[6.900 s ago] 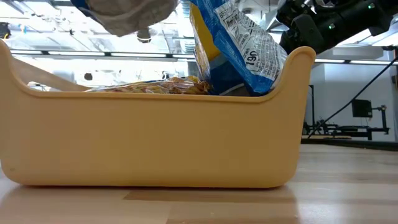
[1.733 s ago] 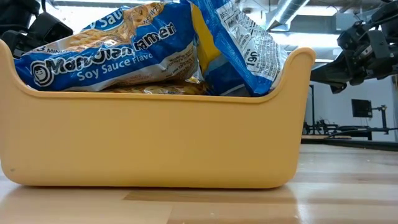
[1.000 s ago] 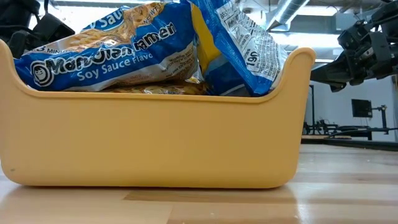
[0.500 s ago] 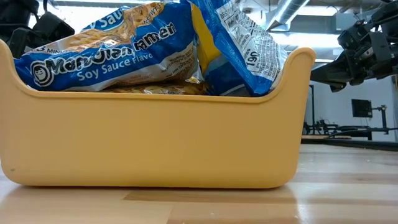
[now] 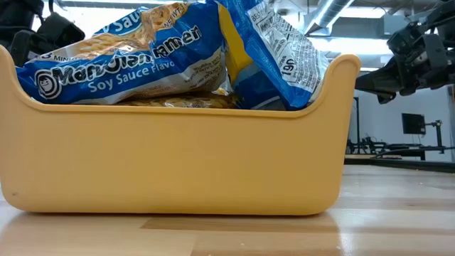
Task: Sort Maruchan noodles
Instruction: Return to Home Position
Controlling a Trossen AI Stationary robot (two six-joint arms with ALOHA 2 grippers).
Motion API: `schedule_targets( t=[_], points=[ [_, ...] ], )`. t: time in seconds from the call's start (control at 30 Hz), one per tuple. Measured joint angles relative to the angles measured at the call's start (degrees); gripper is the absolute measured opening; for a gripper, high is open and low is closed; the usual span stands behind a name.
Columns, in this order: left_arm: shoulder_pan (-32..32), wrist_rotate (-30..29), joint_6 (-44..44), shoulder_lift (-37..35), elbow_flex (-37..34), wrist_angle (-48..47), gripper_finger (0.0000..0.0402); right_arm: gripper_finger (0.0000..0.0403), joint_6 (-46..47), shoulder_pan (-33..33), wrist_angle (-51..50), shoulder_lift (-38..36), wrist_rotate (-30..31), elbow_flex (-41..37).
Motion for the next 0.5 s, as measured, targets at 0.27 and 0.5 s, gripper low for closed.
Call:
schedule_targets(
  t=[0.27,0.5],
  points=[
    [0.0,0.0,-0.1,-3.4,0.0,0.0,0.0,0.0043,0.0,0.0,0.0,-6.8,0.0,0.0],
    [0.0,0.0,-0.1,-6.8,-0.1,0.0,0.0,0.0044,0.0,1.2,3.4,-7.4,0.4,-0.6]
  ],
)
